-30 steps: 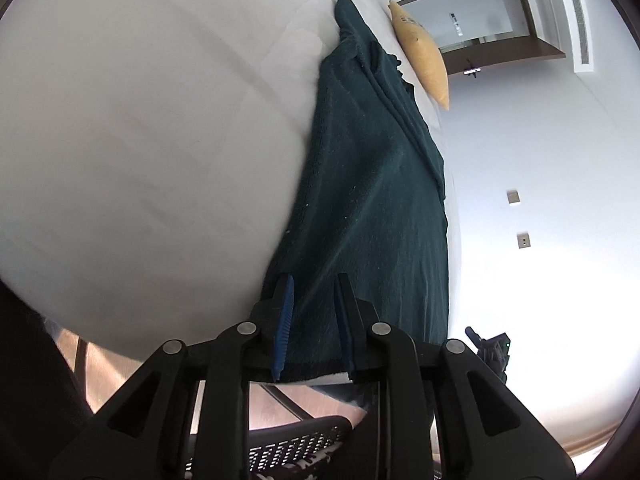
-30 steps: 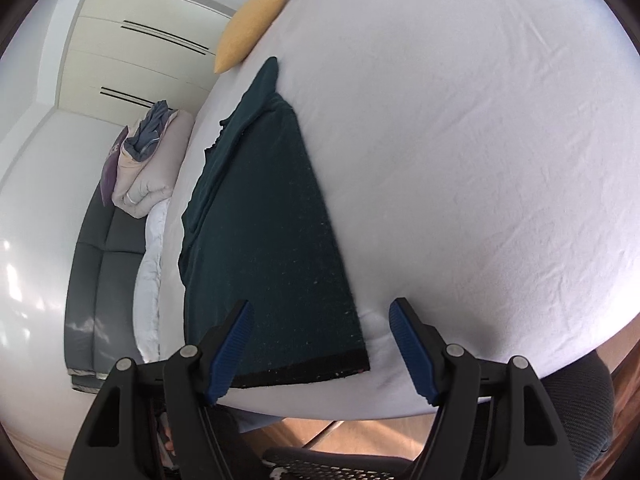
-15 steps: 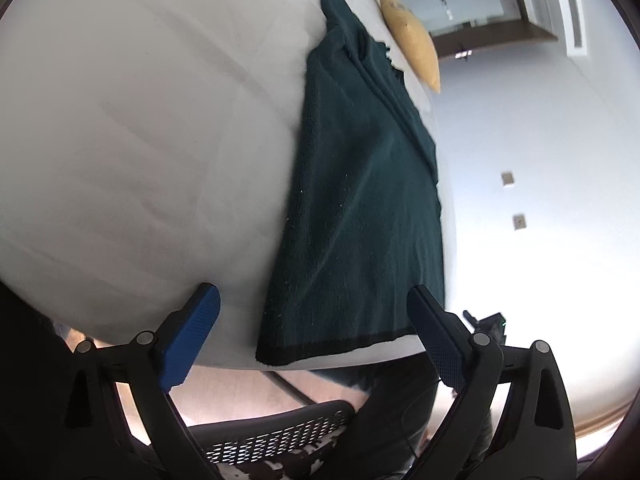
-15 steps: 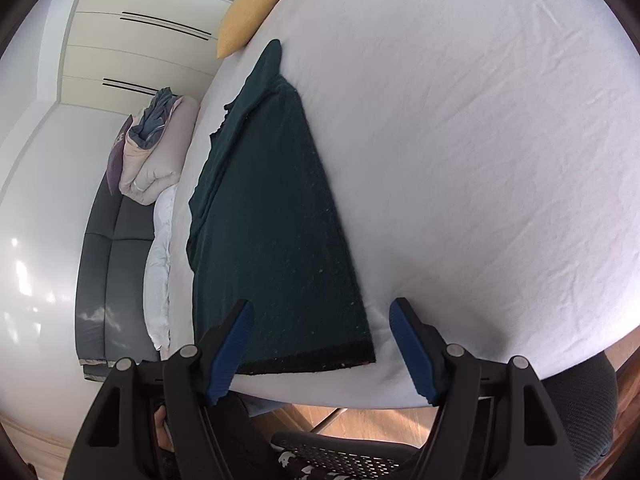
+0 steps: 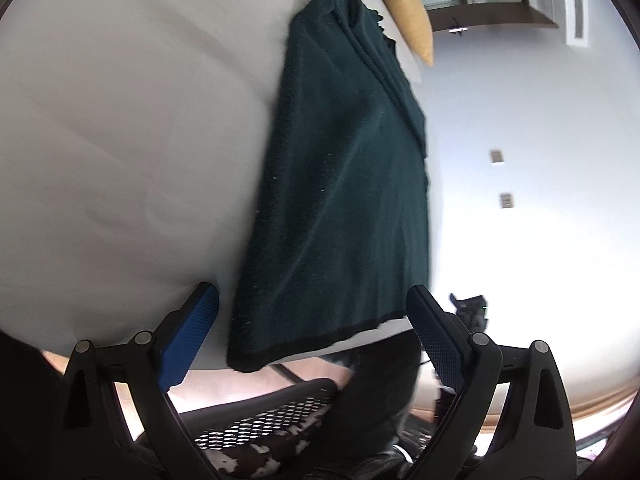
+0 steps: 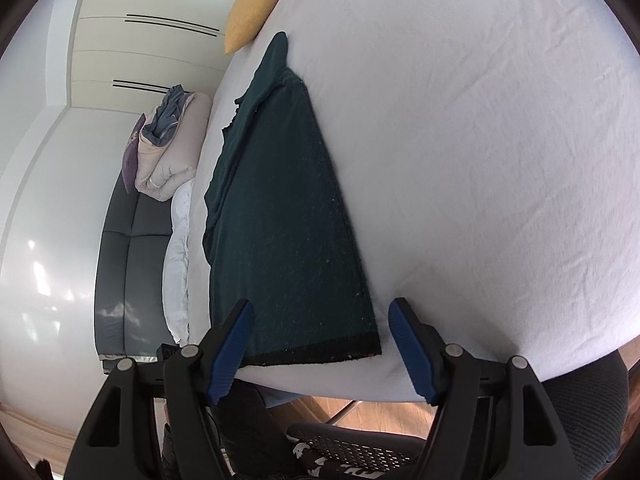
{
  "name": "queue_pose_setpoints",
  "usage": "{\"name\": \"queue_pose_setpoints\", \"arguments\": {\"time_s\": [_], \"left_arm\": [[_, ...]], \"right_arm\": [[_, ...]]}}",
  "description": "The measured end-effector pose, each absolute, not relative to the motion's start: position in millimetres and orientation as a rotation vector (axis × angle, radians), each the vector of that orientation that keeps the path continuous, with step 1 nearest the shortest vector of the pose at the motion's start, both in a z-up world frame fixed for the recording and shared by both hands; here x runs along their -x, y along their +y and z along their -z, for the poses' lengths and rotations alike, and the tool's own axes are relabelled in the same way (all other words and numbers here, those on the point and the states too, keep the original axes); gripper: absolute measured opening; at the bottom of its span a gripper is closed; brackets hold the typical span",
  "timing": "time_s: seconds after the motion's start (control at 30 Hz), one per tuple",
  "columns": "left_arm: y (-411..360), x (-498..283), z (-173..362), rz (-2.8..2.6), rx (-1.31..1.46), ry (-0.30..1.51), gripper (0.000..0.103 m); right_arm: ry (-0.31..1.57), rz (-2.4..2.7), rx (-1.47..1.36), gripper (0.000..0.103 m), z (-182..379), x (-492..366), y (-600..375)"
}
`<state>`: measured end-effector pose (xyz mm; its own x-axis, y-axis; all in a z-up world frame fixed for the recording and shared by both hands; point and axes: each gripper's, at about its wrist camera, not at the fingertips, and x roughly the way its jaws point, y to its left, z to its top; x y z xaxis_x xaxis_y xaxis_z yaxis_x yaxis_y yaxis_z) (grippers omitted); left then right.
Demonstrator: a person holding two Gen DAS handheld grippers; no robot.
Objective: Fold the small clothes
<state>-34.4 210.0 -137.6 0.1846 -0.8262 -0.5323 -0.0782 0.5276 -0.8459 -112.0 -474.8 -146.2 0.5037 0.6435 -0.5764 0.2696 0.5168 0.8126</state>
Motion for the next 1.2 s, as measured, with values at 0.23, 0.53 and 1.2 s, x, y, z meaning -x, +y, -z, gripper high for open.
{"name": "queue_pose_setpoints", "arguments": {"time_s": [0.23, 0.53, 1.2], "left_arm": [[213.6, 34.8, 150.8, 0.634, 0.937, 1.319, 0.035], [211.6, 33.2, 153.6, 0.637, 0.943, 1.319, 0.03], [209.3, 44.6, 148.0, 0.673, 0.917, 1.259, 0.006]], "right_arm": [[1.078, -0.269, -1.028, 0.07, 143.1, 108.9, -478.4], [1.137, -0.281, -0.991, 0.067, 144.2, 100.1, -478.6], [1.13, -0.317, -0.962, 0.01, 150.0, 99.5, -456.6]]}}
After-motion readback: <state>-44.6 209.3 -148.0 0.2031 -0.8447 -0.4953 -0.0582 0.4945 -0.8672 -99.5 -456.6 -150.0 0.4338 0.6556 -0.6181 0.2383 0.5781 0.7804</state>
